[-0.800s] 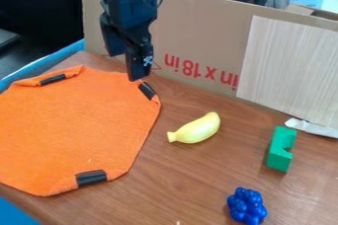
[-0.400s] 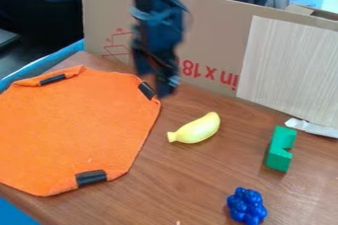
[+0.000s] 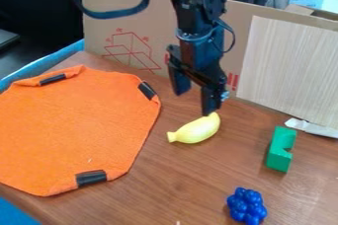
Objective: Put the green figure to the top edge of the cloth
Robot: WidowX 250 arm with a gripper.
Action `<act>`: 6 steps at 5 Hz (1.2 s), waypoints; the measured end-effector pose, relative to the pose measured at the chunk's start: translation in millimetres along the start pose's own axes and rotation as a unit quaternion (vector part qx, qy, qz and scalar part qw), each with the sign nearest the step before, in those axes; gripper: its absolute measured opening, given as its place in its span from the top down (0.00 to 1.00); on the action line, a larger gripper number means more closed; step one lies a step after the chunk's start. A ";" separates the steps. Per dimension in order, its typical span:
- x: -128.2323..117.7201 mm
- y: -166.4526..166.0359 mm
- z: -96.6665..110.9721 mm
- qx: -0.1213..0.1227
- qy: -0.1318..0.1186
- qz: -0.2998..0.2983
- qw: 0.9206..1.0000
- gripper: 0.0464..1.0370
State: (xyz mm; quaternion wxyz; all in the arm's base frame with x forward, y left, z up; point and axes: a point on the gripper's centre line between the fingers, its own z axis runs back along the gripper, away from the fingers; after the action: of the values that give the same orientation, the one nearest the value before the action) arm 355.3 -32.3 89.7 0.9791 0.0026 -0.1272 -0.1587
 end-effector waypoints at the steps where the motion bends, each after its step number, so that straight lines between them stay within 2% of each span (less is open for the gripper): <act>1: 23.1 -17.4 -22.7 -0.036 -0.041 0.062 0.997 0.04; 2: 40.6 -31.5 -31.7 -0.036 -0.071 0.100 0.992 0.04; 3: 56.2 -54.2 -50.4 -0.057 -0.085 0.119 0.988 0.04; 4: 65.6 -65.6 -65.1 -0.079 -0.080 0.110 0.988 0.04; 6: 73.3 -72.4 -74.8 -0.086 -0.076 0.096 0.989 0.04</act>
State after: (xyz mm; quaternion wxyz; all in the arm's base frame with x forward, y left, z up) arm 418.7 -126.5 32.3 0.9738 -0.1063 -0.1867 -0.0745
